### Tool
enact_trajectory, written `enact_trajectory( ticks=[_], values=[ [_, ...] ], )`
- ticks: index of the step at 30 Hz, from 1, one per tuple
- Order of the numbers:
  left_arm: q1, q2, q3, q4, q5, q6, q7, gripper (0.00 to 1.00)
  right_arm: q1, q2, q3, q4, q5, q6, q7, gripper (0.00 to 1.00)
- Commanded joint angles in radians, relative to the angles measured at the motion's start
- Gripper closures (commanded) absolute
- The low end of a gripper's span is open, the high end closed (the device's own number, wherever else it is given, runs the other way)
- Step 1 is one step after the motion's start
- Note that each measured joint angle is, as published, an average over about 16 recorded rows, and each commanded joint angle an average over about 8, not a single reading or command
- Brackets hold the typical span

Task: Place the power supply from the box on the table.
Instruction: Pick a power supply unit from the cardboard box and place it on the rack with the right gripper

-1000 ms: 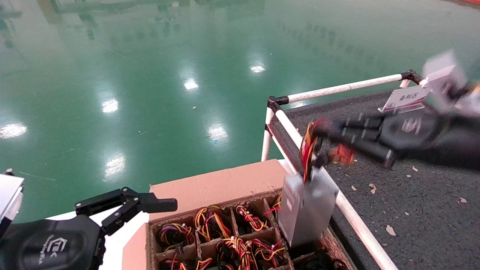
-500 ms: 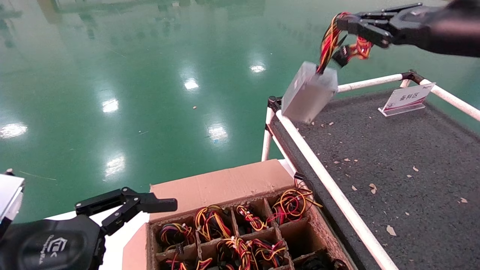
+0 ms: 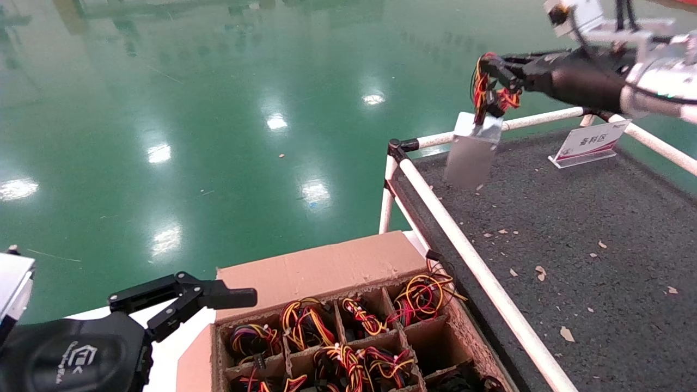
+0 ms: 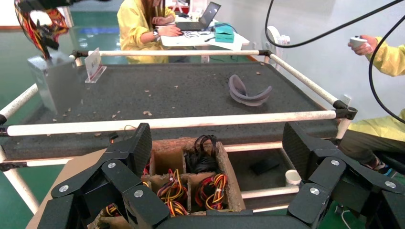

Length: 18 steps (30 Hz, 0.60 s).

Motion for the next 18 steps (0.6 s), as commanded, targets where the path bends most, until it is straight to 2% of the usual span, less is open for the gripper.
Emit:
enact_trajectory(
  ticks=[1,18],
  values=[
    [0.000,0.000,0.000,0.000,0.000,0.000,0.000,0.00,-0.005,-0.016,0.001,-0.027,0.000,0.037,-0.019,1.00],
    [0.000,0.000,0.001,0.000,-0.001,0.000,0.000,0.00,-0.067,-0.096,0.030,-0.083,0.042,0.121,-0.072,1.00]
  ],
)
